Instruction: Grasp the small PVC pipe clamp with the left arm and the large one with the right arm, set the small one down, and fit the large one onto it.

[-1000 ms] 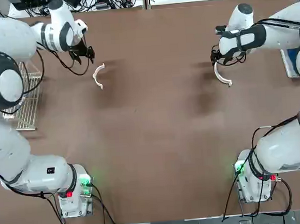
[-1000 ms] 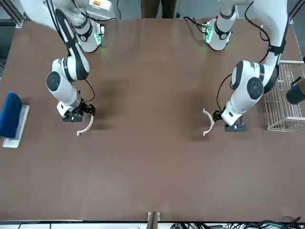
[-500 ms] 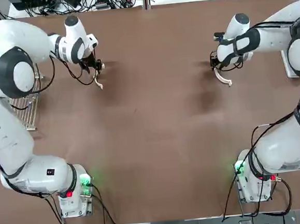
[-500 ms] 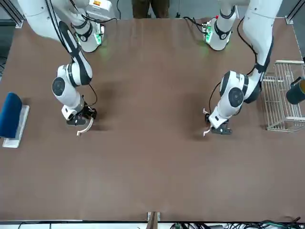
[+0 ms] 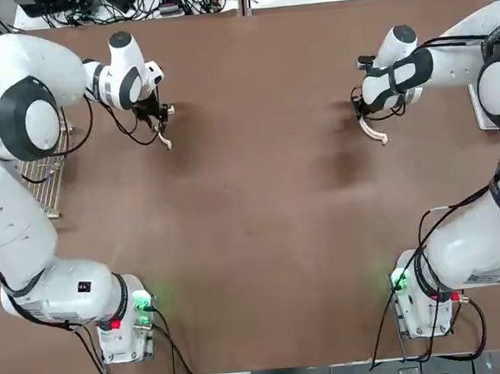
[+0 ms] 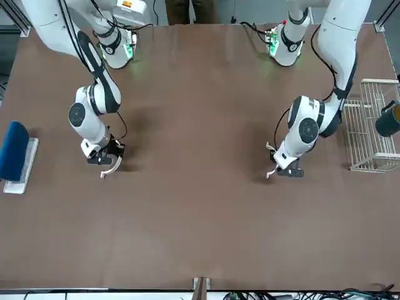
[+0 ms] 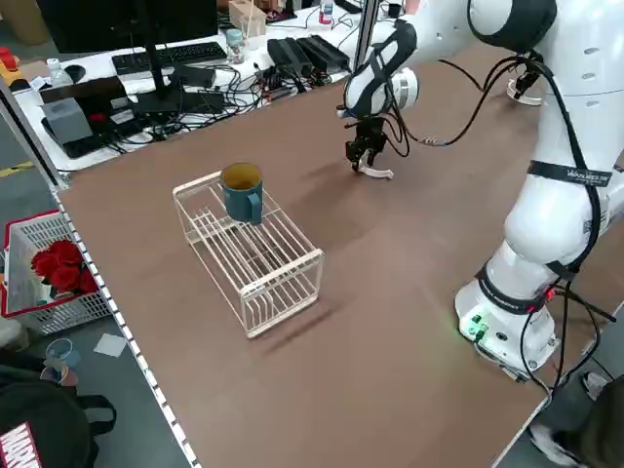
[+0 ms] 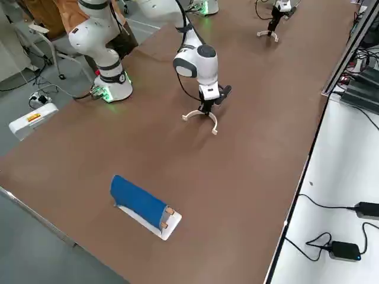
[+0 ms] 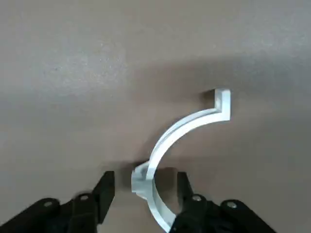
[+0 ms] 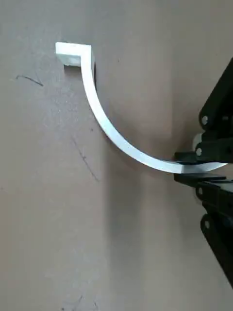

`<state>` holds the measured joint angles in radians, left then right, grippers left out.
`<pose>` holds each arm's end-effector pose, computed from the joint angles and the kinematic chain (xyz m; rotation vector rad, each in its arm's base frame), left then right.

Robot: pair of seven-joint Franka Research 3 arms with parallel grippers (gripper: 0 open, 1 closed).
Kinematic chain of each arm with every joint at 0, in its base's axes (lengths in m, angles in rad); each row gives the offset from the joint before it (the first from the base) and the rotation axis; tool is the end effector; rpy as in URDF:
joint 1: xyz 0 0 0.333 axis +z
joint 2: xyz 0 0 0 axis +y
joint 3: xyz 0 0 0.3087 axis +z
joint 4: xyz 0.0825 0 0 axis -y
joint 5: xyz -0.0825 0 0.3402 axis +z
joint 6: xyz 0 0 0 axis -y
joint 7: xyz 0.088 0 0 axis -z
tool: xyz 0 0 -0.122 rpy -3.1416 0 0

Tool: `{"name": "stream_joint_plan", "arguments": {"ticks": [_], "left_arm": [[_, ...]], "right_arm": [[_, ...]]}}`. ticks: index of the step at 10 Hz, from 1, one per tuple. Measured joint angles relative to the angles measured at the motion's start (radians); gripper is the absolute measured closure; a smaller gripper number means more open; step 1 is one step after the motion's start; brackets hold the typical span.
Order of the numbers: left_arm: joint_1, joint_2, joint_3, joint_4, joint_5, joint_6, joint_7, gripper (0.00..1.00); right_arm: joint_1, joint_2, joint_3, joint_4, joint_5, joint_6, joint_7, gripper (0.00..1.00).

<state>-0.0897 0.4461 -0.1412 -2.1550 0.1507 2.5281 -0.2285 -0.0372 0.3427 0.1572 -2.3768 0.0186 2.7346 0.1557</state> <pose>0.5185 -0.1229 0.2009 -3.0993 0.1815 0.0911 0.4827 0.0602 0.2009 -3.0780 0.0958 -0.0160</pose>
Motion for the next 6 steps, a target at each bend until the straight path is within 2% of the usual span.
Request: {"name": "stream_joint_plan", "arguments": {"ticks": [2,3,4,6], "left_arm": [[0.002,0.006,0.000,0.000,0.000,0.000,0.000,0.58],[0.002,0.006,0.000,0.000,0.000,0.001,0.000,0.72],[0.003,0.005,0.000,0.002,0.000,0.001,0.000,0.79],[0.004,-0.005,-0.002,0.029,0.000,-0.023,0.000,0.79]], "right_arm": [[-0.002,0.002,0.000,0.000,0.000,0.001,0.000,0.88],[-0.002,0.000,-0.001,0.001,-0.001,0.002,0.000,0.91],[-0.003,-0.004,-0.002,0.001,-0.001,-0.001,0.000,0.91],[-0.003,-0.005,-0.002,0.005,-0.001,-0.011,0.000,0.91]]}}
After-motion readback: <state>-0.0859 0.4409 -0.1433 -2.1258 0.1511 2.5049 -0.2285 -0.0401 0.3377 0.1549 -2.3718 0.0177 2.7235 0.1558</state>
